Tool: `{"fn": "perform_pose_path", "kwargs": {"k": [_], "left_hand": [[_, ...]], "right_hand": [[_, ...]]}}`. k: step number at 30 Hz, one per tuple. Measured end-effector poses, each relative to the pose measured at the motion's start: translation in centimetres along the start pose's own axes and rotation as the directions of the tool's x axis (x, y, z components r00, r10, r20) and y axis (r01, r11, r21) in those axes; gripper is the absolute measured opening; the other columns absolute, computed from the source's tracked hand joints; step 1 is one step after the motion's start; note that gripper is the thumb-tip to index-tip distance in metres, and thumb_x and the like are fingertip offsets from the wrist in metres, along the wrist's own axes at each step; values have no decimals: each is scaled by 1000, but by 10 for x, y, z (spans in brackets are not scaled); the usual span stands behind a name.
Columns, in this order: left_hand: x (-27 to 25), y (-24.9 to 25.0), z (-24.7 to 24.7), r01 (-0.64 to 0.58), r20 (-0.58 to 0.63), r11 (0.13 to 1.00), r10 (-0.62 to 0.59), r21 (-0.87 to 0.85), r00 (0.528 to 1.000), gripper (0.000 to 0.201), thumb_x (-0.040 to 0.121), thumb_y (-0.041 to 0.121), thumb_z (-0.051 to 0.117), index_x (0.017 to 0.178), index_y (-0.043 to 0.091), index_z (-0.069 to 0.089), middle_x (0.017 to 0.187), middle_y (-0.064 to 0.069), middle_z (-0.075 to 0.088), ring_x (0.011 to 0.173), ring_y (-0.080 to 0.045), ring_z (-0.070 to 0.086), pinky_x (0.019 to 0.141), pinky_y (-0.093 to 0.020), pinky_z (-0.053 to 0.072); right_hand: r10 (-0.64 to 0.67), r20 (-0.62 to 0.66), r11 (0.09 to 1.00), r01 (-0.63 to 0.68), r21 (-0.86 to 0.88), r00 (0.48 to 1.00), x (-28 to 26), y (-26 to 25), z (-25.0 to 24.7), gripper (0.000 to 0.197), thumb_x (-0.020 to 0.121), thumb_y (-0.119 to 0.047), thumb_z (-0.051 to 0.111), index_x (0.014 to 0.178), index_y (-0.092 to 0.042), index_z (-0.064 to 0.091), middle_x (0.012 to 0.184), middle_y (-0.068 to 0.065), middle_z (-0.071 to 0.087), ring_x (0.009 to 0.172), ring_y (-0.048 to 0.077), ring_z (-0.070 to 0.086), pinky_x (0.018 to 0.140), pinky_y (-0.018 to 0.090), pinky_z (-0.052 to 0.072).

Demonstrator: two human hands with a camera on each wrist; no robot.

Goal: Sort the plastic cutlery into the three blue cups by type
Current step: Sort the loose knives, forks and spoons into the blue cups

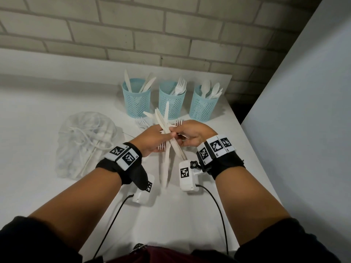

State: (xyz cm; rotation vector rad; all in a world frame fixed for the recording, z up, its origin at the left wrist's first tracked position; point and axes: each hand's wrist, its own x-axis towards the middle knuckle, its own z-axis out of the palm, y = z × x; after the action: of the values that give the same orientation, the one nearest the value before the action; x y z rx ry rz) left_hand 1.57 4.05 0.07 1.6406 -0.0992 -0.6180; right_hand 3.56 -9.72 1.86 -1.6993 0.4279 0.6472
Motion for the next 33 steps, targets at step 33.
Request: {"fn": "perform_pose_path", "kwargs": {"k": [33], "left_hand": [[4,9,-7,53,-91,993,-63,-109,994,14,98,18,42,92,13,53,77,-7,59,68,-20,57,61,-31,47]], "right_hand": [[-184,-124,847,93,-524,975,-46,-38,-10,19,99,-18,43,93,-2,53,64,2,68,49,8,63,55,22,46]]}}
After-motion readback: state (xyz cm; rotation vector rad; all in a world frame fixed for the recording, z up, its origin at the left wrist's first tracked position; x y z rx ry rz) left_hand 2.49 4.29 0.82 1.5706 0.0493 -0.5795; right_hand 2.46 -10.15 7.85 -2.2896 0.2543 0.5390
